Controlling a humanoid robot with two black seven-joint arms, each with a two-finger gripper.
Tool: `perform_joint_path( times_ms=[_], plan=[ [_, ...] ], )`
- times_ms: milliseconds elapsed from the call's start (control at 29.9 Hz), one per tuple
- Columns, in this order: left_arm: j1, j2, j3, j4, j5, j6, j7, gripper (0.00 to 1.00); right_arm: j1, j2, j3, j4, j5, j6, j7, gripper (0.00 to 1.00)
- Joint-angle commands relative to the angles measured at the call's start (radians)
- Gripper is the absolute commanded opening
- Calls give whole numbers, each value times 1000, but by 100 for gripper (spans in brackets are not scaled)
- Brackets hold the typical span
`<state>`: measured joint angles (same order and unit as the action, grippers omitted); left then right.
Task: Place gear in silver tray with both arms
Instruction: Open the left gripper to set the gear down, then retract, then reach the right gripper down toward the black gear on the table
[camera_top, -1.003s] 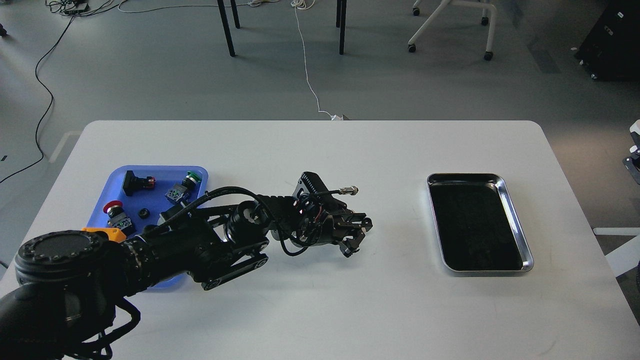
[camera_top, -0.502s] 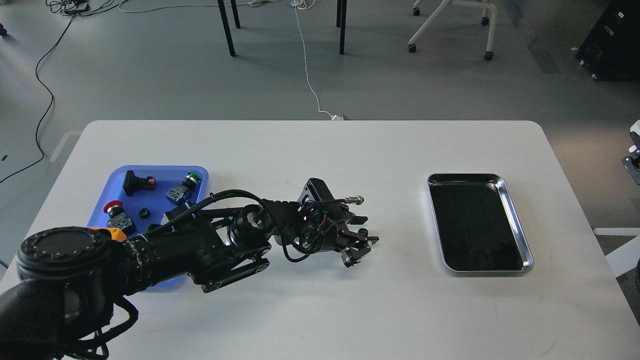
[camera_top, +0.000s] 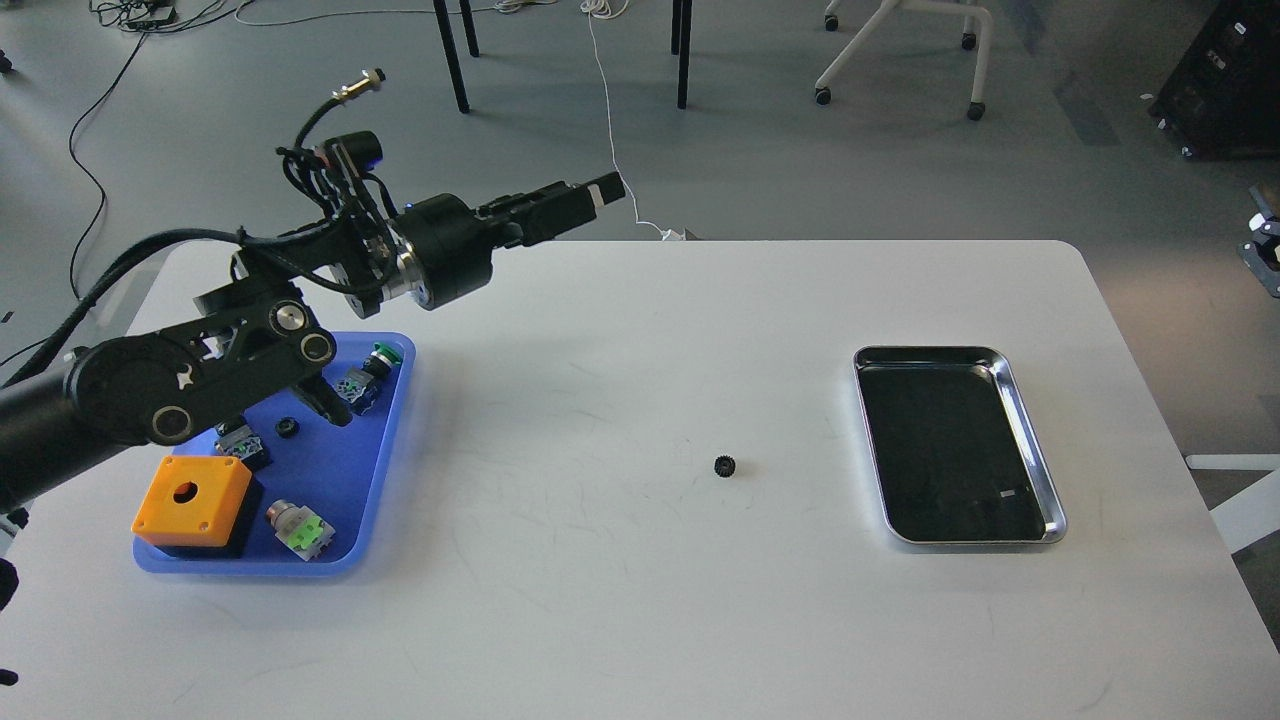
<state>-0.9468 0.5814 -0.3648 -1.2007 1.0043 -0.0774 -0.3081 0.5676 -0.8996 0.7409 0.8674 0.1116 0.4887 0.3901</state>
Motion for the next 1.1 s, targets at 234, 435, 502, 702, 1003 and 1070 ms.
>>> perform_joint_path(
  times_ms=[234, 435, 502, 702, 1003, 1070],
  plan=[
    [72, 169, -121, 67, -865, -140, -65, 97, 388, 65, -151, 81, -605, 0, -34, 99],
    [91, 153, -141, 237, -1035, -280, -62, 97, 707, 266, -608, 68, -740, 0, -27, 99],
    [109, 153, -146, 256, -1040, -307, -63, 97, 791, 358, -757, 68, -773, 0, -25, 99],
    [135, 166, -148, 260, -1040, -346, -66, 97, 842, 537, -890, 65, -969, 0, 12, 99],
    [138, 176, -149, 260, -1038, -352, -63, 97, 844, 729, -1150, 21, -1254, 0, 67, 96],
    [138, 176, -148, 260, -1038, -352, -63, 97, 844, 777, -1210, -4, -1297, 0, 96, 95]
  ],
)
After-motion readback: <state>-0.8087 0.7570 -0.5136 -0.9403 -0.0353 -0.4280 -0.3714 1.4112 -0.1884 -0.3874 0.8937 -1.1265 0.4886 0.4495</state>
